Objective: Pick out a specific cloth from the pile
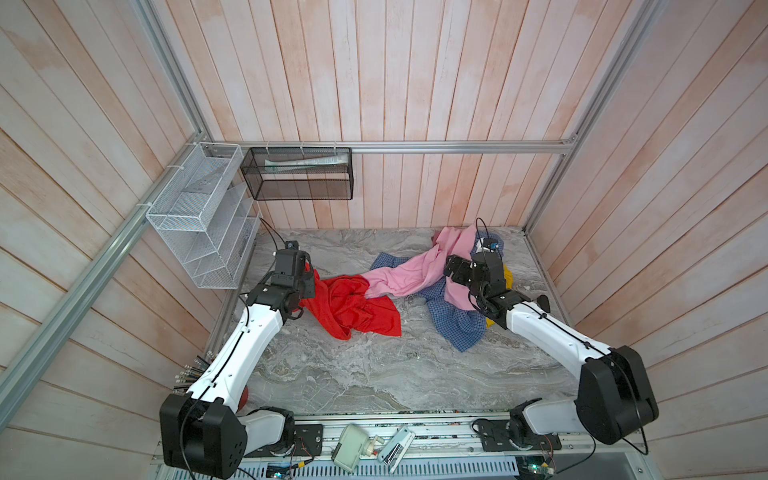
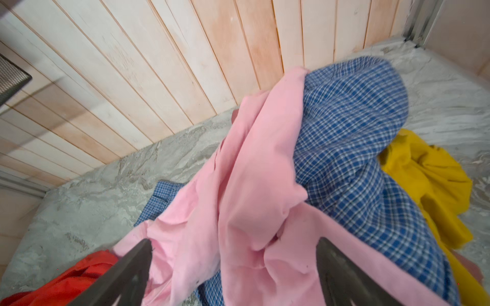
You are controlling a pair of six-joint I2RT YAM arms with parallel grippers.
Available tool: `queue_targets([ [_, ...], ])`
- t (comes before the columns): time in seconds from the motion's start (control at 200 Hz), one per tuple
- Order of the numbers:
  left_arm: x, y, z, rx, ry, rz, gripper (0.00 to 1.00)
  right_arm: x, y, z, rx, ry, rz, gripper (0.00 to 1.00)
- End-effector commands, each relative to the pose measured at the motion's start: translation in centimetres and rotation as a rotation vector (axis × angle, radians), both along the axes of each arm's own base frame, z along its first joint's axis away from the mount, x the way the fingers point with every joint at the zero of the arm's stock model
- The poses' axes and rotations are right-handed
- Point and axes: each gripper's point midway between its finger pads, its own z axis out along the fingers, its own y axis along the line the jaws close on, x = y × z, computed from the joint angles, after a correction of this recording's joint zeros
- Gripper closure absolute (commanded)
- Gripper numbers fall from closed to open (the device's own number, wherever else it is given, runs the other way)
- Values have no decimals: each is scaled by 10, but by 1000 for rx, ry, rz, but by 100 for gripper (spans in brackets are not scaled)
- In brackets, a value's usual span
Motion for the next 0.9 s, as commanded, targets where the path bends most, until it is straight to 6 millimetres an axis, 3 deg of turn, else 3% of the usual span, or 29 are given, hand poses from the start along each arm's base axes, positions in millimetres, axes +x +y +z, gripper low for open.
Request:
queue_targets([
  [0.0, 9, -36, 59, -121, -184, -186, 91, 0, 38, 35, -85, -110, 164, 4],
  [0.13, 6, -64, 78, -233, -239, -316, 89, -18, 124, 46, -114, -166, 526, 4],
  [0.225, 4, -74, 90, -293, -264, -349, 89, -40, 179, 35, -128, -170, 736, 3],
  [0.29, 6, -70, 105, -298, -286, -337, 89, -54, 208, 23, -144, -147, 859, 4],
  [0.385, 10, -50, 141, -256, -356, -270, 89, -69, 234, 1, -189, -72, 958, 6],
  [0.495, 6, -37, 173, -177, -414, -250, 87, -67, 229, -27, -260, 24, 920, 9],
  [0.615, -10, -73, 183, -178, -450, -482, 84, -50, 190, -33, -295, 44, 680, 9],
  [0.725, -27, -121, 146, -206, -391, -686, 82, -47, 164, -25, -256, 13, 596, 7],
  [0.895, -48, -178, 64, -239, -188, -860, 82, -55, 147, -28, -264, 54, 589, 8],
])
